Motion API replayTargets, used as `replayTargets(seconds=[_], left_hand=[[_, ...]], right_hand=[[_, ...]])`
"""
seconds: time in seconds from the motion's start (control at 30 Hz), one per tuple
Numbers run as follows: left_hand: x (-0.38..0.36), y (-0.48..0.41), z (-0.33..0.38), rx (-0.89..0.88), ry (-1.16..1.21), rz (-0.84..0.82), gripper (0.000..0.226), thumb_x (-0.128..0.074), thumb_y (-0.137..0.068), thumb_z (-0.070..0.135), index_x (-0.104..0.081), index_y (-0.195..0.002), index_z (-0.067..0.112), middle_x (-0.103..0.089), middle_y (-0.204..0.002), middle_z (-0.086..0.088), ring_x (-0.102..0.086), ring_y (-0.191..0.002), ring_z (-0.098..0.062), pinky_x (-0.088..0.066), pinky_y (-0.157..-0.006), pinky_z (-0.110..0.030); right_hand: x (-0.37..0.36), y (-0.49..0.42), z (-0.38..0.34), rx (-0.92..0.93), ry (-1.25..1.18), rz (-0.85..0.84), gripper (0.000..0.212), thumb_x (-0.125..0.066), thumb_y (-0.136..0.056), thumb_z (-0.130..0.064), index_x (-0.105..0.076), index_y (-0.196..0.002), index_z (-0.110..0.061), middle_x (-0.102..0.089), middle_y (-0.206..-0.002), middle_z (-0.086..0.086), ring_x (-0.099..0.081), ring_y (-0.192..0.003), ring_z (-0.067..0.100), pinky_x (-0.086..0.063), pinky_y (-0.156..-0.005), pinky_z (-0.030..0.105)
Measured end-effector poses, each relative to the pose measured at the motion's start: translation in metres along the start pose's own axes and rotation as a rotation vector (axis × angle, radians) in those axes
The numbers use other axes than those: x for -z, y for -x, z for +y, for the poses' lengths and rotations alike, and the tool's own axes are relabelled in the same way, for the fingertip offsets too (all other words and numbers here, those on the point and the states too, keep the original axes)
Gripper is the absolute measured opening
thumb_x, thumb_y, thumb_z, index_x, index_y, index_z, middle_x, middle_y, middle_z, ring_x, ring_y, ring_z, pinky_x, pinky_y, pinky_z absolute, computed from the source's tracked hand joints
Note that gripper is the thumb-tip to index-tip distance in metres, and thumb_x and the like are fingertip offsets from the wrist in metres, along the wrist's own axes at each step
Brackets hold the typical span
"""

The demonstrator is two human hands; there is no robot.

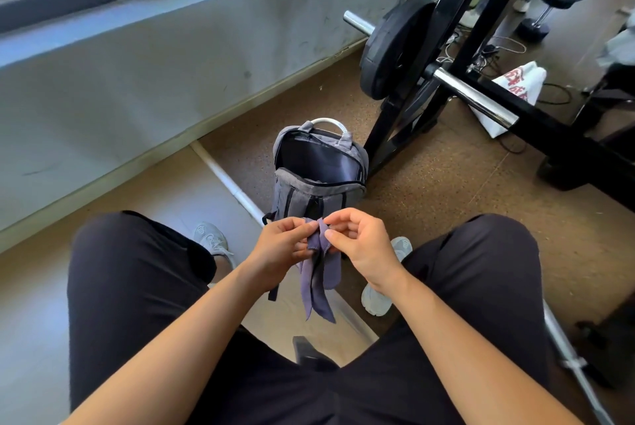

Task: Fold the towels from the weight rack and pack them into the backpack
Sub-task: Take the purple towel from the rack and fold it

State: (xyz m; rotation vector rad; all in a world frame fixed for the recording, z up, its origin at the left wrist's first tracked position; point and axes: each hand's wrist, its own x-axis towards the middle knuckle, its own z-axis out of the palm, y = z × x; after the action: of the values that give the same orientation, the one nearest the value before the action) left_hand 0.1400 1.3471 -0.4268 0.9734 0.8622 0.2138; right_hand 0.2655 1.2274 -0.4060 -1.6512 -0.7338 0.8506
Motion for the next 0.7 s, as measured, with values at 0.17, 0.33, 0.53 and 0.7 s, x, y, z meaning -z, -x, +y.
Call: replayTargets(seconds=[0.17,0.33,0.53,0.7], left_hand=[[-0.001,0.003,0.003,0.006,-0.019,0.001,0.033,-0.07,-0.096,0.015,-0.068,-0.063,0.02,-0.057,-0.059,-0.001,-0.053,-0.049,-0.008,-0.052,-0.056,-0.019],[-0.004,0.009,0.005,0.021,0.022,-0.004,0.04,-0.07,-0.095,0.013,-0.073,-0.057,0.022,-0.062,-0.062,-0.005,-0.058,-0.053,-0.011,-0.054,-0.056,-0.018],[-0.004,0.012,0.009,0.029,0.018,0.014,0.043,-0.069,-0.096,0.012,-0.073,-0.054,0.024,-0.065,-0.063,-0.004,-0.059,-0.05,-0.009,-0.053,-0.053,-0.016],[-0.002,0.011,0.009,0.027,0.014,0.041,0.042,-0.069,-0.096,0.011,-0.075,-0.056,0.024,-0.068,-0.064,-0.003,-0.062,-0.05,-0.008,-0.054,-0.054,-0.016]], right_hand=[[0.002,-0.001,0.004,0.051,0.068,0.092,0.017,-0.075,-0.086,-0.003,-0.072,-0.1,-0.013,-0.074,-0.087,0.003,-0.072,-0.083,0.019,-0.063,-0.074,0.037],[-0.003,0.005,0.001,0.1,0.167,-0.039,0.026,-0.076,-0.084,-0.002,-0.071,-0.105,-0.017,-0.072,-0.091,-0.002,-0.07,-0.087,0.012,-0.06,-0.08,0.026],[-0.003,0.008,0.003,0.164,0.235,-0.069,0.033,-0.075,-0.084,0.001,-0.072,-0.11,-0.018,-0.069,-0.091,-0.003,-0.069,-0.088,0.013,-0.058,-0.078,0.023],[0.002,0.007,0.006,0.127,0.177,-0.133,0.042,-0.062,-0.084,0.012,-0.071,-0.117,-0.01,-0.073,-0.1,0.004,-0.071,-0.097,0.015,-0.06,-0.085,0.028]])
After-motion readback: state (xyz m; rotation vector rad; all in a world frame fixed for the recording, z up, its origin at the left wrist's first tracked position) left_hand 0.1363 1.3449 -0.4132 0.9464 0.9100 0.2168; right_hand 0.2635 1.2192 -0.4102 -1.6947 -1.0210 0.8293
